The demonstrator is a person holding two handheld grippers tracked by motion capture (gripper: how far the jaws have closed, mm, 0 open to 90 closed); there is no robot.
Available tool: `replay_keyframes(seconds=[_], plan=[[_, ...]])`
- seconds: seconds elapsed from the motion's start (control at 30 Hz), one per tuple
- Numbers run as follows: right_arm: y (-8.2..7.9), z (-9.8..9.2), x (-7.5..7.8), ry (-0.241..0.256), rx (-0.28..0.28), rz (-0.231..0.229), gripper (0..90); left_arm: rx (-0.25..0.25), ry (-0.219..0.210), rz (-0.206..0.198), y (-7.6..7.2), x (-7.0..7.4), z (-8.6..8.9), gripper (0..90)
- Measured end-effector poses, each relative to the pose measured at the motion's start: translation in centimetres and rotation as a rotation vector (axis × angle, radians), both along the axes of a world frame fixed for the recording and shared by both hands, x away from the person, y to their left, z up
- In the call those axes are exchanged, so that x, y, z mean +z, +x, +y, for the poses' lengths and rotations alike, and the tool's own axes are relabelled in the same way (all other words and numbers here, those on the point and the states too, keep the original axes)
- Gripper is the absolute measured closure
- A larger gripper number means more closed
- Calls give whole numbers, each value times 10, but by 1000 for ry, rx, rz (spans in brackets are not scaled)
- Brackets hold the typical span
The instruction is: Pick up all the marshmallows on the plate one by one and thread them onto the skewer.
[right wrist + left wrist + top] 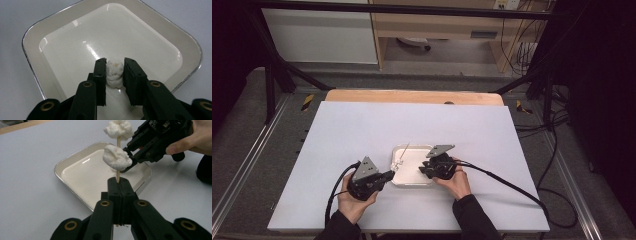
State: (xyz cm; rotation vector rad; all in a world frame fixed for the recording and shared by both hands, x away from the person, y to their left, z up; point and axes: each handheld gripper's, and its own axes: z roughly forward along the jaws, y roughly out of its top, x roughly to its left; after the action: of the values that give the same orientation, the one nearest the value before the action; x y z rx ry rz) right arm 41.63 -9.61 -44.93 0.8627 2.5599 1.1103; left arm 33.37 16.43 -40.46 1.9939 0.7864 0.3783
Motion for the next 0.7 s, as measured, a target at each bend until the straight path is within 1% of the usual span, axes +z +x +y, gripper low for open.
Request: replay_keyframes(seconds=[0.17,0.23,0.3,0.37,0.47,0.6,0.7], plan=[[-1,0,1,2,-4,3,761,-4,2,1,0,-1,-1,893],[-2,-1,4,26,-2,4,766,-6,1,3,0,-1,-1,893],[-4,-3,10,53,4,-2,768,-8,2,3,0,-1,-1,893],[-7,-6,20,85,9,-15,769,-9,1,2,-1,-1,-2,893],[-14,-13,38,149,16,-31,769,-16,4,1,-1,-1,-3,893],[-23,-25,64,240,31,-56,771,-27,7,1,-3,0,-6,893],[-28,-34,81,294,37,-71,773,-35,5,0,-4,0,-7,893]])
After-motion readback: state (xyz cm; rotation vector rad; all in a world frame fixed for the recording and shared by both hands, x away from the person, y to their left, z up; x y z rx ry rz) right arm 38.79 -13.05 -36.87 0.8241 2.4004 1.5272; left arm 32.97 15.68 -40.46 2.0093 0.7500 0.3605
